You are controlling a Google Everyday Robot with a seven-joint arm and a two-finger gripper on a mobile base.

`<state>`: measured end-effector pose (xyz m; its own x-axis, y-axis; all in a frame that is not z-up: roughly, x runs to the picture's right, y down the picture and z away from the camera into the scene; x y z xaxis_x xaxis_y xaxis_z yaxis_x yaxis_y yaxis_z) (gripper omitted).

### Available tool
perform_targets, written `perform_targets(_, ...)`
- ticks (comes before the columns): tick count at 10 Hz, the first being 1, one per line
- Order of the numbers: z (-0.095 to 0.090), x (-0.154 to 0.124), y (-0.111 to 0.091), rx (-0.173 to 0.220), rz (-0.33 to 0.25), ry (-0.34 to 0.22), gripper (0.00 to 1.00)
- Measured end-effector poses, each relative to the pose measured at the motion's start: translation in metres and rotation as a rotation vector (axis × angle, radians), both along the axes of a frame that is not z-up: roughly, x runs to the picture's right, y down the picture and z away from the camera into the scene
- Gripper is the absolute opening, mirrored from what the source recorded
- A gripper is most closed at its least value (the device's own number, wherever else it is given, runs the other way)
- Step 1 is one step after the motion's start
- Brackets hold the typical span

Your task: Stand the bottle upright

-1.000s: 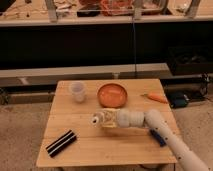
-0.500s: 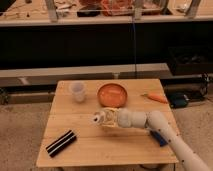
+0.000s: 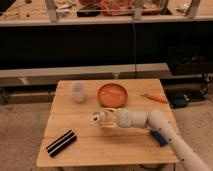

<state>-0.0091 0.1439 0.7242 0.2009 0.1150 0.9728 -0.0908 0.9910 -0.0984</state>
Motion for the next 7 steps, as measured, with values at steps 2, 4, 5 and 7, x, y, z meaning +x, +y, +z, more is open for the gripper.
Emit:
perform_targets(2, -0.0039, 0.0028, -0.0012, -0.057, 0.03, -0.03, 0.01)
perform_targets(4, -0.0048, 0.0059, -0.0005, -0.115, 0.045, -0.057, 0.01)
perform_targets(5, -0.0058, 0.0066, 0.0008, -0.15, 0.042, -0.077, 0.01)
perform_targets(7, -0.007, 0.0076, 0.0028, -0.192, 0.036, -0.099, 0.01)
